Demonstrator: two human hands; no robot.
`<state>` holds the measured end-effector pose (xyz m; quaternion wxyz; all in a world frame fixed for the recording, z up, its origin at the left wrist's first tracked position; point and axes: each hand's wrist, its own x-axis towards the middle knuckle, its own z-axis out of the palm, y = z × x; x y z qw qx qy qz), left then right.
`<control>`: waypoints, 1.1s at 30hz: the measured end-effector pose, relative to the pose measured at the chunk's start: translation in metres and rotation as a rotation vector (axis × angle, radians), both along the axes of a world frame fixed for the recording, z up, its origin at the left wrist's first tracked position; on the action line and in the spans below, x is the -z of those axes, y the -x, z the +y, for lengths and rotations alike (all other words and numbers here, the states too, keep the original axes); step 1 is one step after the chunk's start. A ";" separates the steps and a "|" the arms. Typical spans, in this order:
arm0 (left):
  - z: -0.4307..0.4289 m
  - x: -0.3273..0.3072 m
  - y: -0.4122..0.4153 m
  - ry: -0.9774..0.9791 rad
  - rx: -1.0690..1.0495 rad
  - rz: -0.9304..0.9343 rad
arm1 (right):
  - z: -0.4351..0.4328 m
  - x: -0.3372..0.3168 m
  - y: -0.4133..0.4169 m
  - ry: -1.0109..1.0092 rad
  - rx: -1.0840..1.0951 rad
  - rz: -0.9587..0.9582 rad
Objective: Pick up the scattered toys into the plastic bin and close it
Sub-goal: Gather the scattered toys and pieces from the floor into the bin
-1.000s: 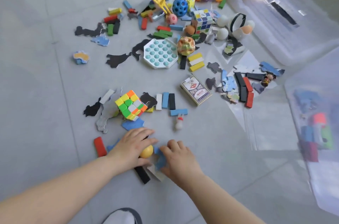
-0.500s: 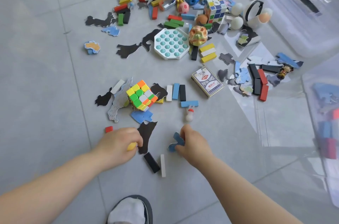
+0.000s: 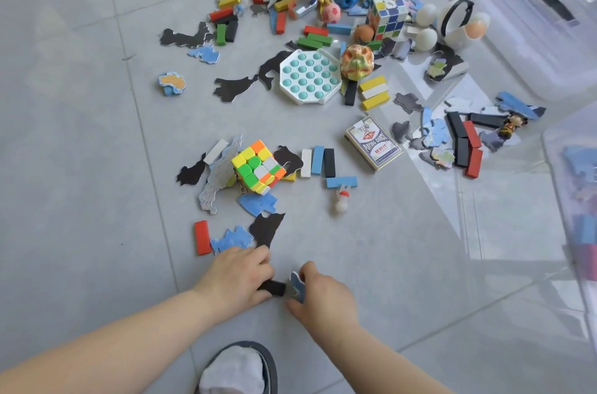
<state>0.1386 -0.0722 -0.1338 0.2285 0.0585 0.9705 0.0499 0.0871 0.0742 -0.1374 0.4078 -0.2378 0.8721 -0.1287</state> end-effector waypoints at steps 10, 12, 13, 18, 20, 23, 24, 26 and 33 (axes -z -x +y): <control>-0.019 -0.005 0.032 -0.097 -0.467 -0.017 | 0.008 0.012 0.022 0.100 -0.002 0.397; -0.012 -0.005 0.042 -0.103 -0.511 -0.070 | 0.012 0.010 0.036 0.190 0.124 0.466; -0.009 -0.005 0.043 -0.091 -0.512 -0.094 | 0.014 0.006 0.045 0.213 0.203 0.455; -0.003 0.004 0.032 -0.097 -0.450 0.043 | 0.008 0.006 0.083 0.255 0.309 0.313; -0.004 -0.001 0.031 -0.076 -0.351 0.001 | 0.000 0.007 0.092 0.183 0.264 0.298; -0.006 0.008 0.027 -0.039 -0.302 0.086 | -0.011 0.007 0.096 0.123 0.244 0.287; -0.005 0.008 0.026 -0.057 -0.276 0.089 | -0.012 0.007 0.095 0.112 0.215 0.299; -0.004 0.013 0.023 -0.060 -0.263 0.078 | -0.013 0.010 0.096 0.083 0.180 0.330; 0.000 0.016 0.022 -0.096 -0.328 0.101 | -0.012 0.013 0.084 0.153 0.093 0.438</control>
